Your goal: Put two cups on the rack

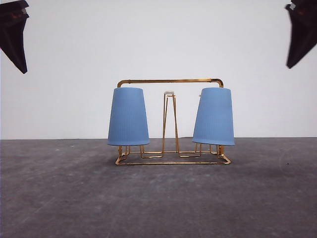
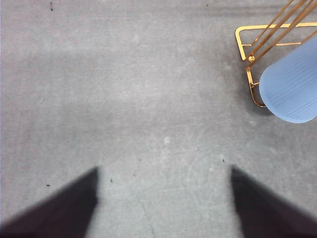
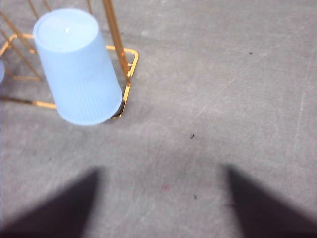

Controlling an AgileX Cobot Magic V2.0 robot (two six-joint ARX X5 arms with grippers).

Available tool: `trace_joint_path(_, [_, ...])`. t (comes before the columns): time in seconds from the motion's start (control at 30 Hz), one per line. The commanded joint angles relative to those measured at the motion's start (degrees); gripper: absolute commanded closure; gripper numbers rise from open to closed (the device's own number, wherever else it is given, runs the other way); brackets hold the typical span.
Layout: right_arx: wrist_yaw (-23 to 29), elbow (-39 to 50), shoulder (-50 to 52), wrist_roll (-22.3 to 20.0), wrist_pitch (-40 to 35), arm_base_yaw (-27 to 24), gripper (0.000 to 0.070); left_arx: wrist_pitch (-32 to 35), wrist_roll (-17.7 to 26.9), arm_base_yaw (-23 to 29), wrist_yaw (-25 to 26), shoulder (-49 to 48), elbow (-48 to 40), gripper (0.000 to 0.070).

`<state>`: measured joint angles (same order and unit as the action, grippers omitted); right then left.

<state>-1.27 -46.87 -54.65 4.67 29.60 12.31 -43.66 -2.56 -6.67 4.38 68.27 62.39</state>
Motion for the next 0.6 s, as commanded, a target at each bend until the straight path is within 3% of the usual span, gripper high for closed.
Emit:
trace_joint_path(0.0, [0.2,-0.6,-0.3,0.9,-0.9,0.1,0.0696,0.4,0.0,-0.2,-0.1,0.3,0.5,0.063])
trace_joint_path(0.03, [0.2,-0.6,-0.3,0.8,-1.1,0.1,0.0692,0.5,0.0,-0.2,0.0,0.3,0.5,0.068])
trace_joint_path(0.07, [0.2,-0.6,-0.3,0.7,-1.2,0.1,0.0692,0.5,0.0,-0.2,-0.1,0.3,0.5,0.0684])
trace_joint_path(0.57, [0.5,-0.6,-0.3,0.9,-0.8,0.1,0.0693,0.0,0.0,-0.2,-0.1,0.3,0.5,0.0683])
